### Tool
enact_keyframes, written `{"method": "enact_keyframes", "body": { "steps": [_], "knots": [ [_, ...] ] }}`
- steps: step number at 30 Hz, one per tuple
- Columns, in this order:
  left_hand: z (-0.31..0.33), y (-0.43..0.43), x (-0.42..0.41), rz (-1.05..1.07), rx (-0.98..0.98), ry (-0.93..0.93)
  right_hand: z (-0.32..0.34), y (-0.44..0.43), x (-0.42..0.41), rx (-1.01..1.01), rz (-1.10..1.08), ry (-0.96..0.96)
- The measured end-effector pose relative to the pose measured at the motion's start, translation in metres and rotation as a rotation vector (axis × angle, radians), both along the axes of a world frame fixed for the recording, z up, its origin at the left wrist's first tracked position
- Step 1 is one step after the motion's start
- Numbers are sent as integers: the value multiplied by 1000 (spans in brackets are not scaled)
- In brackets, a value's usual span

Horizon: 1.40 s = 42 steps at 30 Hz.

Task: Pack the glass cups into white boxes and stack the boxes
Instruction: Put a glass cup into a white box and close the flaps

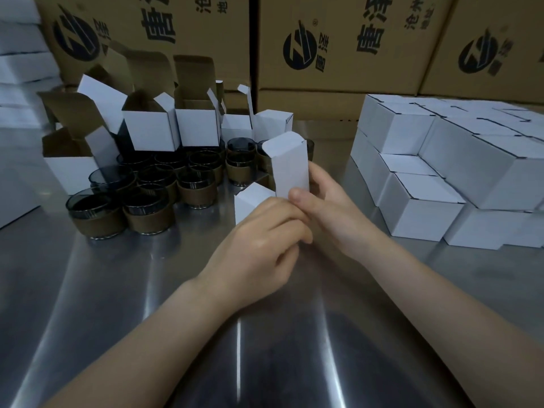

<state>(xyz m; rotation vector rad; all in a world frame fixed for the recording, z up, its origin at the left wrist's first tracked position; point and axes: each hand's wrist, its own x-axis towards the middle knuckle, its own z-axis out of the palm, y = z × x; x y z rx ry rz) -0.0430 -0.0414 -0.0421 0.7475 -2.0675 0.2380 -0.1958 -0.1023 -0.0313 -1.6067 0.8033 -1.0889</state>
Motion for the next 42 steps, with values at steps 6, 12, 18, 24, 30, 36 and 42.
{"method": "enact_keyframes", "body": {
  "steps": [6,12,18,24,30,36,42],
  "knots": [
    [4,5,2,-78,17,209,1,-2,-1,-166,-144,130],
    [9,4,12,173,26,453,-2,1,2,-192,-175,122],
    [7,-13,30,285,473,729,3,5,1,-214,-142,174],
    [1,-21,34,183,685,688,4,3,1,-198,-167,140],
    [-3,-18,27,98,780,539,-1,-3,2,-261,-380,207],
    [-7,-18,23,169,716,405,5,-2,-4,-435,-596,128],
    [-8,-17,22,240,669,375,5,12,5,-721,-322,456]
  ]
}}
